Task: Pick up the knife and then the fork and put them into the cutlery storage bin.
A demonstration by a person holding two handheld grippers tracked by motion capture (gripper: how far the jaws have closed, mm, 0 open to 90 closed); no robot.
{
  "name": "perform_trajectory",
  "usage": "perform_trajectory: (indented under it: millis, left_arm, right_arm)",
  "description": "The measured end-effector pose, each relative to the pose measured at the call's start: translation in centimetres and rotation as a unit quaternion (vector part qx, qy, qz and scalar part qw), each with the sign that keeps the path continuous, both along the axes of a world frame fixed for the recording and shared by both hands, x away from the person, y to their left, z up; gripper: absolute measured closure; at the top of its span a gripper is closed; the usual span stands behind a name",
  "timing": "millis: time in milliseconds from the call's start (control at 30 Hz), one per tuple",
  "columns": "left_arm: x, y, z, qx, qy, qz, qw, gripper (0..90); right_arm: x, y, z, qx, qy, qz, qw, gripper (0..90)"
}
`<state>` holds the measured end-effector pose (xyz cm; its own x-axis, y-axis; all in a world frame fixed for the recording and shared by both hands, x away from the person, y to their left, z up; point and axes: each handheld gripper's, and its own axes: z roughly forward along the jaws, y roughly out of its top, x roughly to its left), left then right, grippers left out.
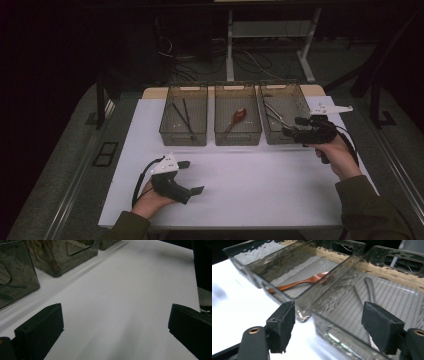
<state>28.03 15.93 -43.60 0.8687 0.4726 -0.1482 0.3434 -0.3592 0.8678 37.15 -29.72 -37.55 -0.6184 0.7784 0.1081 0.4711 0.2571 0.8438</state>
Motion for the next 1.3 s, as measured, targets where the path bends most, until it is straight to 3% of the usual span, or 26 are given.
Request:
perform_trajectory:
  millis: [233, 567, 867, 1300]
  left_arm:
    - [-0.2, 0.0, 0.1, 0.001, -0.003, -0.002, 1.0000, 0.0]
    - [-0.1, 0.0, 0.1, 0.002, -0.002, -0.002, 1.0000, 0.0]
    - [-0.2, 0.1, 0.1, 0.001, -0.001, 0.000, 1.0000, 0.0]
    - [-0.2, 0.1, 0.2, -0.001, -0.002, -0.001, 1.0000, 0.0]
  right_arm:
    - [-2.3, 0.8, -0.4, 0.008, -0.012, 0.019, 0.9997, 24.3]
    - [-5.0, 0.7, -2.1, 0.014, -0.011, 0.037, 0.9992, 21.6]
    - [-7.5, 1.2, -3.7, 0.010, -0.024, 0.080, 0.9965, 19.8]
    - [-9.4, -0.2, -5.5, 0.016, -0.017, 0.063, 0.9978, 19.8]
